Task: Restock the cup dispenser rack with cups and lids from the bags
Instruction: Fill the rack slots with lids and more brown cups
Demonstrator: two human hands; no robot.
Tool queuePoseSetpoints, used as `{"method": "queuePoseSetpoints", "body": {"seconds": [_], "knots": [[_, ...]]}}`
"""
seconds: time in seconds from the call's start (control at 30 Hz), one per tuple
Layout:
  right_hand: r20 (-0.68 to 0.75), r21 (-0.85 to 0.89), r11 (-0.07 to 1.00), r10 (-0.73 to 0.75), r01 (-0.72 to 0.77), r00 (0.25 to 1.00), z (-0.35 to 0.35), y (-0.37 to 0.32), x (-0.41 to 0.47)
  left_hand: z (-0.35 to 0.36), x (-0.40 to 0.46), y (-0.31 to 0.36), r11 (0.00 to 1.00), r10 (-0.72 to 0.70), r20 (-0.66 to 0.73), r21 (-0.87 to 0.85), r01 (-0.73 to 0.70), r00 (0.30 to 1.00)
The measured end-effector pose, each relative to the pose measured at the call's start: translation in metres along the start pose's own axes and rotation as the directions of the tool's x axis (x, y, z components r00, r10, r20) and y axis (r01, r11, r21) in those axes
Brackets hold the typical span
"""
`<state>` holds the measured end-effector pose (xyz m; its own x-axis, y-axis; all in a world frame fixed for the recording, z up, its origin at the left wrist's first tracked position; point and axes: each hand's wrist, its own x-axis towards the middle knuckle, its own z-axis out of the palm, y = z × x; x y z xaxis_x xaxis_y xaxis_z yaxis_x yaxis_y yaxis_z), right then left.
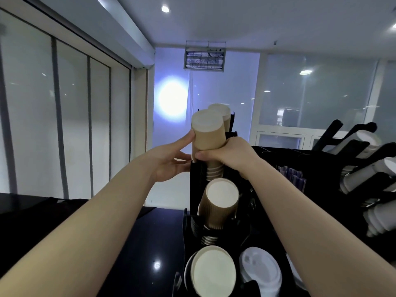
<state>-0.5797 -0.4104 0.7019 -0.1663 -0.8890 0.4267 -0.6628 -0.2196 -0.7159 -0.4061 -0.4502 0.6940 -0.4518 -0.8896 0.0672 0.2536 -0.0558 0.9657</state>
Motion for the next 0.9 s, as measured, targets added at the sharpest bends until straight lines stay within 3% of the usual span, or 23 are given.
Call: {"method": "queuePoseSetpoints", "body": {"seconds": [0.2, 0.37, 0.5, 0.6, 0.73, 0.9], "knots": [[0.012, 0.082, 0.997, -0.007, 0.006, 1.0, 0.002, 0.004, -0.004, -0.001, -0.001, 0.002, 0.997, -0.071, -0.033, 0.021, 0.071, 0.997], [-0.009, 0.302, 0.95, -0.075, 0.074, 0.997, 0.002, 0.012, -0.007, 0.001, 0.004, 0.005, 0.989, -0.139, -0.071, 0.041, 0.142, 0.988], [-0.074, 0.43, 0.901, -0.027, 0.056, 0.997, 0.006, 0.024, -0.011, 0.008, 0.006, 0.005, 0.991, -0.109, -0.13, 0.06, 0.117, 0.986], [-0.189, 0.503, 0.859, 0.004, 0.093, 0.982, 0.008, 0.027, -0.014, 0.015, 0.005, 0.0, 0.997, -0.028, -0.174, 0.066, 0.04, 0.984], [-0.308, 0.523, 0.83, -0.029, 0.194, 0.951, 0.003, 0.013, -0.011, 0.032, 0.005, -0.011, 0.975, 0.221, -0.215, 0.037, -0.218, 0.951], [-0.301, 0.506, 0.842, -0.033, 0.189, 0.953, 0.004, 0.018, -0.015, 0.046, 0.003, -0.026, 0.889, 0.411, -0.092, 0.259, -0.377, 0.907]]}}
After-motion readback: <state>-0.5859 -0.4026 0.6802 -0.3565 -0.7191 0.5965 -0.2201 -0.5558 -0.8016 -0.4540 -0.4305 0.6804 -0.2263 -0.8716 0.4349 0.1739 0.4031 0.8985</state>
